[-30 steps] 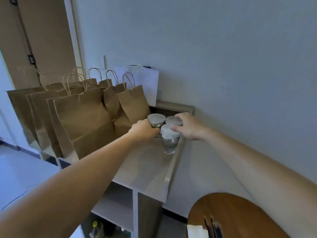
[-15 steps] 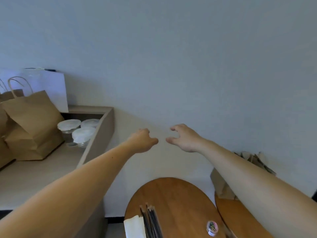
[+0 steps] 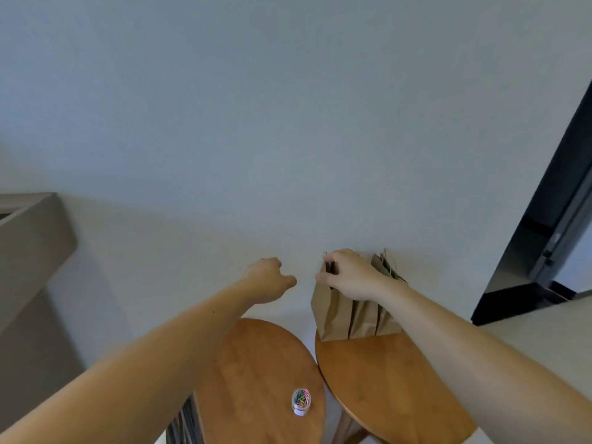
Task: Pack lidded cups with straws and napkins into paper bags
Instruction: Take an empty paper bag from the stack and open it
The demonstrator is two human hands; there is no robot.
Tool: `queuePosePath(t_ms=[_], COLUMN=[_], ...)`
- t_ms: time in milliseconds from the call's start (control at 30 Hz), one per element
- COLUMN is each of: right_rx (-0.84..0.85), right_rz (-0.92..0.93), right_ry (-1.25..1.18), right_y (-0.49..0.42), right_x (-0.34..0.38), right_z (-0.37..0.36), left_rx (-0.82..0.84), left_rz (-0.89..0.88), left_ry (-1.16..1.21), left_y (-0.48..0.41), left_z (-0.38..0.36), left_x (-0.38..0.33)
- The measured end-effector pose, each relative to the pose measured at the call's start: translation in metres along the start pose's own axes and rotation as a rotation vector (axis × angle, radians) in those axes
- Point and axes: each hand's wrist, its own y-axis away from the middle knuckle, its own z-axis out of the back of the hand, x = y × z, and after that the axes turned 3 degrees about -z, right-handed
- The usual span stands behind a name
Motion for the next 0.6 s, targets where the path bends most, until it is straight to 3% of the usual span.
queuePosePath(t_ms=[600], right_rx=[-0.063], right_rz=[-0.343], right_ry=[-0.1], right_y=[-0.077], right_x=[-0.184], right_z=[0.006], left_rx=[0.208], left_rz=[-0.24], left_ry=[0.061], left_y=[-0.199], left_z=[-0.114], left_x=[-0.096])
